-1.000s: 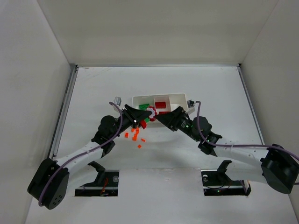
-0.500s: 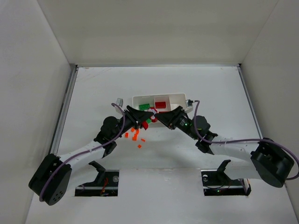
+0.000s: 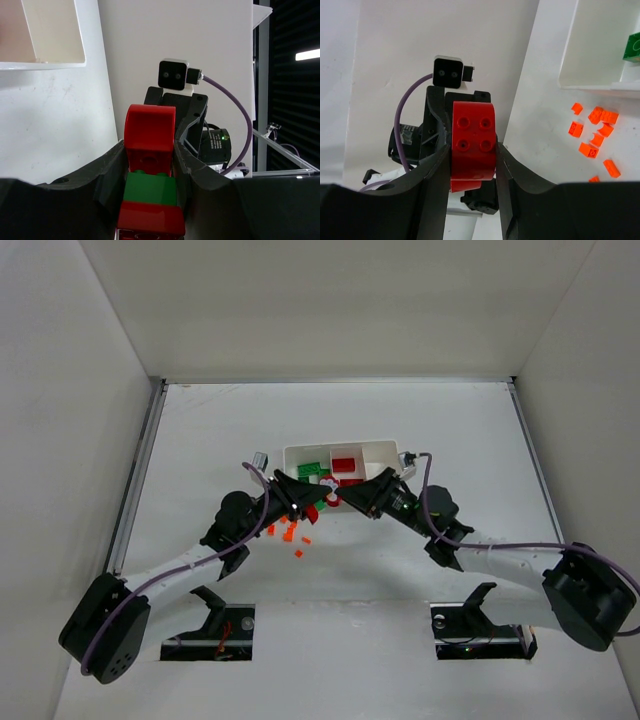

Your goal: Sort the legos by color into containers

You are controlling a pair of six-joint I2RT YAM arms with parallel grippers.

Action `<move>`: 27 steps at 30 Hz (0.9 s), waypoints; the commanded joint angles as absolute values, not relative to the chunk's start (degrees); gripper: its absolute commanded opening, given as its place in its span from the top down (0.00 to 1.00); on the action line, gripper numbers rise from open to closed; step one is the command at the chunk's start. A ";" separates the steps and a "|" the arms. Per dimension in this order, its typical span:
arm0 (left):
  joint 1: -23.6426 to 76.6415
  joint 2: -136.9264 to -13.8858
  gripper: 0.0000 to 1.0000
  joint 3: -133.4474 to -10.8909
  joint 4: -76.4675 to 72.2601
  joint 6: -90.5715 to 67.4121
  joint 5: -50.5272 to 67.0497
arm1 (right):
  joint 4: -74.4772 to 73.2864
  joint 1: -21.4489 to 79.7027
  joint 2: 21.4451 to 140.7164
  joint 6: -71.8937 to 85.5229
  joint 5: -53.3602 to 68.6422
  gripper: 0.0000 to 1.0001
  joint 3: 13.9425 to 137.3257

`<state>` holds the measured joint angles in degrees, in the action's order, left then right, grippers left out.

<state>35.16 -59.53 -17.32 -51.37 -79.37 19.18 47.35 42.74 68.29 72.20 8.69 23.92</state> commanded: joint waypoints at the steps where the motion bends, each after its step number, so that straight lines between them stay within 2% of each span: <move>1: 33.44 -56.87 0.71 -15.38 -50.45 -75.67 18.81 | 48.34 37.84 66.44 70.49 3.25 0.70 25.05; 16: 31.07 -56.60 0.65 -13.98 -48.08 -74.18 22.50 | 48.16 30.02 71.71 70.14 10.37 0.70 28.91; 27: 29.84 -60.82 0.63 -16.52 -49.83 -73.48 23.12 | 48.34 26.94 77.86 69.79 12.57 0.70 31.81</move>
<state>30.13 -60.73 -14.59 -46.83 -74.96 22.31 45.47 27.66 76.44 71.05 13.65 28.91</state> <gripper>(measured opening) 0.371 0.418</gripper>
